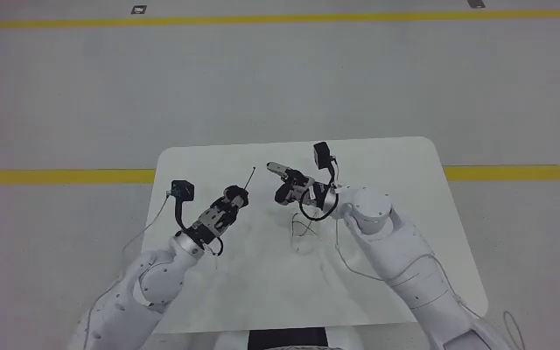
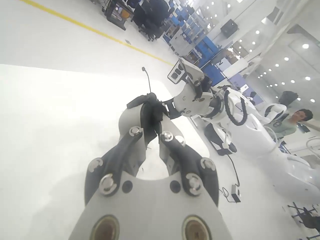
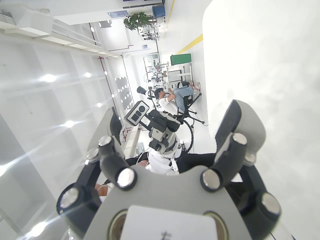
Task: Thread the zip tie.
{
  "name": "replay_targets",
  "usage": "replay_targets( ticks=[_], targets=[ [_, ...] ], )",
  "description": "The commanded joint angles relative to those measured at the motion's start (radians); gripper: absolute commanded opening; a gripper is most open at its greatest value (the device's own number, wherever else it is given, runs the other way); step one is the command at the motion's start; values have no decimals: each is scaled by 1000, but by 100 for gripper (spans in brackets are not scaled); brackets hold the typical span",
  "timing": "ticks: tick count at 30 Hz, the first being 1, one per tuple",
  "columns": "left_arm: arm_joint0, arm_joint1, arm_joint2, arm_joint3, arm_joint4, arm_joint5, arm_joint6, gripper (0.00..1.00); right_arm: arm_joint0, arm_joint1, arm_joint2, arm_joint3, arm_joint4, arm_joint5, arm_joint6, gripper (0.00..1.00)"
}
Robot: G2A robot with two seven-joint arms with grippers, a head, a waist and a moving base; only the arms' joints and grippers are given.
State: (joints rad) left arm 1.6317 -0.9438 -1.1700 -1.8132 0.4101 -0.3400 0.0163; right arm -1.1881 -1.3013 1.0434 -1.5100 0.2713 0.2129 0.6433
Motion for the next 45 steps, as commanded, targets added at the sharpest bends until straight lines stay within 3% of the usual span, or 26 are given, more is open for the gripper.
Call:
replay_targets(
  ticks=[1, 5, 9, 12, 16, 20, 22, 33, 35, 39, 41, 45],
  targets=[
    [0, 0, 0, 0, 0, 0, 0, 0, 0, 0, 0, 0, 0, 0, 0, 100],
    [-1, -1, 1, 4, -5, 3, -2, 0, 0, 0, 0, 0, 0, 0, 0, 100],
    [-7, 0, -8, 1, -139, 0, -57, 0, 0, 0, 0, 0, 0, 0, 0, 100],
    [-3, 10, -34, -13, -236, 0, -150, 0, 0, 0, 0, 0, 0, 0, 0, 100],
    [4, 28, -72, -52, -396, 0, -368, 0, 0, 0, 0, 0, 0, 0, 0, 100],
    [23, 34, -144, -31, -573, 0, -514, 0, 0, 0, 0, 0, 0, 0, 0, 100],
    [29, 30, -166, -23, -613, 0, -535, 0, 0, 0, 0, 0, 0, 0, 0, 100],
    [20, 30, -163, -20, -580, 0, -548, 0, 0, 0, 0, 0, 0, 0, 0, 100],
    [20, 29, -163, -11, -646, 0, -570, 0, 0, 0, 0, 0, 0, 0, 0, 100],
    [8, 32, -185, -7, -811, 0, -748, 0, 0, 0, 0, 0, 0, 0, 0, 100],
    [3, 34, -207, 15, -869, 0, -841, 0, 0, 0, 0, 0, 0, 0, 0, 100],
    [1, 29, -220, 55, -998, 0, -951, 0, 0, 0, 0, 0, 0, 0, 0, 100]
  ],
)
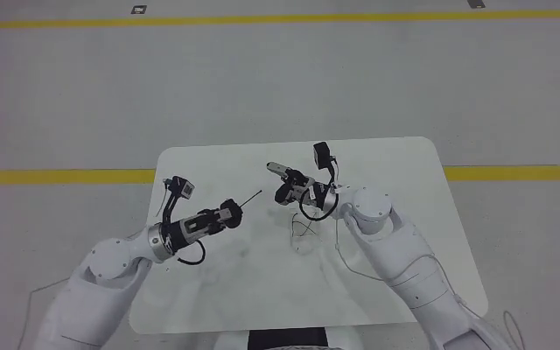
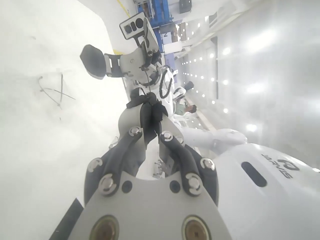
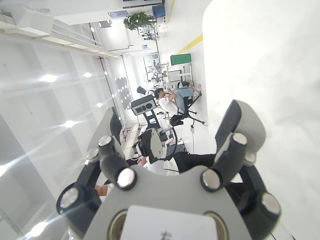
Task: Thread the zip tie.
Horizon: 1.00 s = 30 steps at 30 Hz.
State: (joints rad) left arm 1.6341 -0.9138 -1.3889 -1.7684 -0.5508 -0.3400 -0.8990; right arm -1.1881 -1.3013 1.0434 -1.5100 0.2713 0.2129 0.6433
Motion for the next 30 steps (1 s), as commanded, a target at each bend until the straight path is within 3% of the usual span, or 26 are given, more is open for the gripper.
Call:
replay_targets(
  ticks=[1, 3, 13, 18, 21, 25, 30],
  targets=[
    [-2, -3, -2, 23, -67, 0, -66, 0, 0, 0, 0, 0, 0, 0, 0, 100],
    [-8, -5, -10, 61, -87, 0, -85, 0, 0, 0, 0, 0, 0, 0, 0, 100],
    [-13, -7, -4, 57, -80, 11, -67, 0, 0, 0, 0, 0, 0, 0, 0, 100],
    [-31, -2, -4, 100, -166, 77, -221, 0, 0, 0, 0, 0, 0, 0, 0, 100],
    [-46, 2, -21, 153, -243, 114, -317, 0, 0, 0, 0, 0, 0, 0, 0, 100],
    [-70, 1, -22, 217, -340, 143, -399, 0, 0, 0, 0, 0, 0, 0, 0, 100],
    [-76, -1, -21, 231, -367, 145, -416, 0, 0, 0, 0, 0, 0, 0, 0, 100]
  ],
)
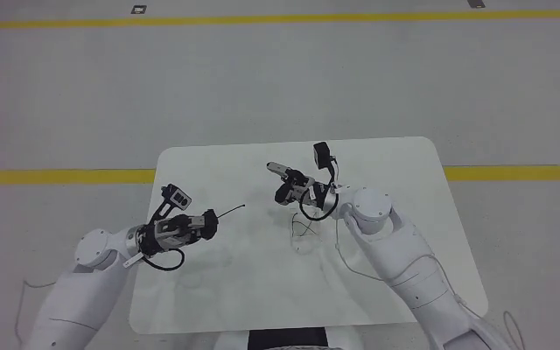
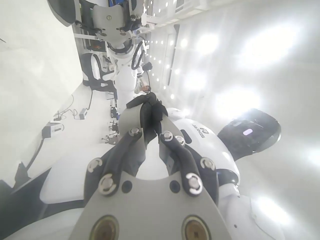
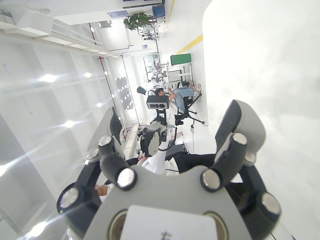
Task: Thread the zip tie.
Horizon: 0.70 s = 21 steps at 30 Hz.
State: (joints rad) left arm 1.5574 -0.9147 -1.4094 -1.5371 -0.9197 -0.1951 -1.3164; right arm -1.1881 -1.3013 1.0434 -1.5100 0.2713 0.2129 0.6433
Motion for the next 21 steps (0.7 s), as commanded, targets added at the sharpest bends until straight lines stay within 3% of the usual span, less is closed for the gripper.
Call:
replay_targets(
  ticks=[1, 4, 7, 11, 15, 21],
  targets=[
    [0, 0, 0, -1, 2, 0, 1, 0, -2, 0, 1, 0, 5, -3, -2, 100],
    [0, 0, 0, -1, 2, 0, 1, 0, -18, 6, 23, 7, 58, -37, 78, 100],
    [0, 0, 0, -1, 2, 0, 1, 0, -22, 13, 56, 39, 156, -76, 224, 100],
    [0, 0, 0, -1, 2, 0, 1, 0, 1, 15, 49, 96, 235, -105, 394, 100],
    [0, 0, 0, -1, 2, 0, 1, 0, 48, 4, -6, 143, 282, -120, 492, 100],
    [0, 0, 0, -1, 2, 0, 1, 0, 61, 4, -13, 147, 269, -118, 497, 100]
  ],
)
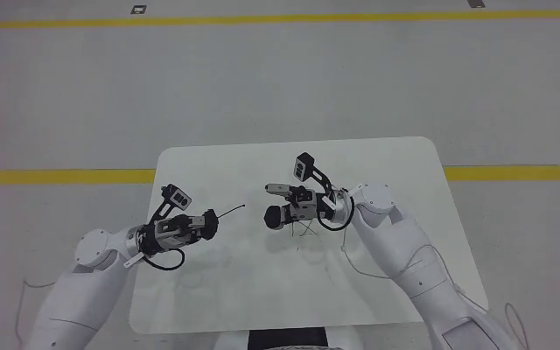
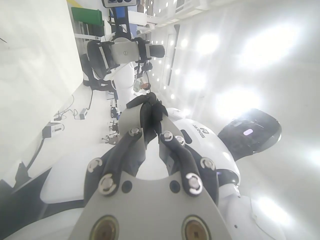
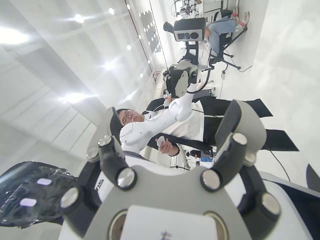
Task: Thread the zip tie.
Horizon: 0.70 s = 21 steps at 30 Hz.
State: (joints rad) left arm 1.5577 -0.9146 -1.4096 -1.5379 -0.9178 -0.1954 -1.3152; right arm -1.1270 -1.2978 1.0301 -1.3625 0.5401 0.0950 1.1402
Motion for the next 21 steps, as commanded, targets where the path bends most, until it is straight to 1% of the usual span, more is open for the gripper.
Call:
replay_targets(
  ticks=[1, 2, 3, 4, 6, 9, 11, 13, 18, 21],
  targets=[
    [0, 0, 0, 0, 0, 0, 0, 0, 0, 0, 0, 0, 0, 0, 0, 100],
    [4, -3, 12, -10, -22, 16, 16, 0, 0, 0, 0, 0, 0, 0, 0, 100],
    [4, -4, 16, -16, -29, 25, 18, 0, 0, 0, 0, 0, 0, 0, 0, 100],
    [4, -4, 21, -21, -19, 25, 4, 0, -2, 0, 0, 0, 3, 0, -6, 100],
    [6, -4, 30, -19, -8, 28, -17, 0, -11, -2, -2, -5, 32, -4, -25, 100],
    [13, -6, 49, -13, 8, 21, -25, 0, -4, -9, -14, 14, 100, -11, -2, 100],
    [15, -7, 56, -4, 22, 15, -17, 0, 6, -13, -25, 26, 127, -16, 16, 100],
    [17, -9, 61, -2, 16, 3, -3, 0, 6, -13, -25, 26, 127, -16, 16, 100],
    [18, -9, 62, -1, 11, 2, -1, 0, 6, -13, -25, 26, 127, -16, 16, 100],
    [18, -9, 62, -1, 11, 2, -1, 0, -4, -15, -39, 12, 129, 6, -15, 100]
  ],
)
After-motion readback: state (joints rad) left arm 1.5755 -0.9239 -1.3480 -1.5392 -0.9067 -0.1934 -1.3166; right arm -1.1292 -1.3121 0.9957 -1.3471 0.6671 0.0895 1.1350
